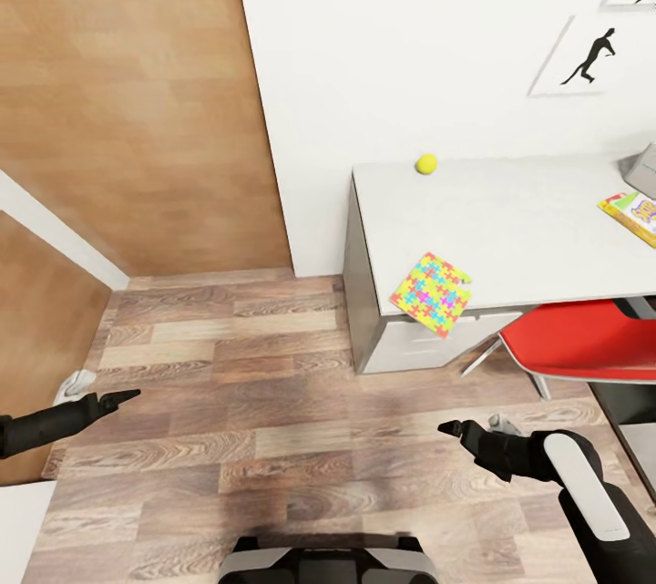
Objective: Put all the toys in the child's room - the three board games (two on the bed and one on the table), the two jigsaw puzzles on the table, and the tennis ball on the table - inside the toy box on the table in the child's room.
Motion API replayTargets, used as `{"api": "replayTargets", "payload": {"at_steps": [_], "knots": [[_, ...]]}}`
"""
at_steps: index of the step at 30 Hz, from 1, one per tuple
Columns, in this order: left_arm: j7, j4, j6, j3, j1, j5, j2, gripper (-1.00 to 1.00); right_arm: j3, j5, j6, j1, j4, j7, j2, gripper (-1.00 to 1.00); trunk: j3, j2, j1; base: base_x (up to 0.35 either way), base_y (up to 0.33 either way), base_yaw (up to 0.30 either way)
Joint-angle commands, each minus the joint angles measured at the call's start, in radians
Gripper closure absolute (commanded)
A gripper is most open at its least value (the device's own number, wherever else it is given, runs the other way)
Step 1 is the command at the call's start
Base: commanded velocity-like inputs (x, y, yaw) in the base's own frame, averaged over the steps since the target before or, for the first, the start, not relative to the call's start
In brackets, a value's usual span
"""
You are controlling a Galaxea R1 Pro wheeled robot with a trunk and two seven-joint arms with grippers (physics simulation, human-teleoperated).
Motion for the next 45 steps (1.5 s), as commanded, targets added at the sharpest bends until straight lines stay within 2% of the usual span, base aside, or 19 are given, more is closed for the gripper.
{"api": "replayTargets", "payload": {"at_steps": [1,45], "knots": [[-0.002,0.0,0.007,0.001,-0.001,0.003,0.0,-1.0,0.0,-0.01,0.003,0.0,-0.002,-0.01,0.0,-1.0,0.0,-0.002,0.001,0.0,0.0,-0.002],[0.004,0.0,-0.006,-0.001,-0.001,0.002,-0.008,-1.0,0.002,-0.011,0.002,0.0,0.001,-0.01,0.006,-1.0,0.073,-0.002,0.001,0.0,0.0,0.0]]}}
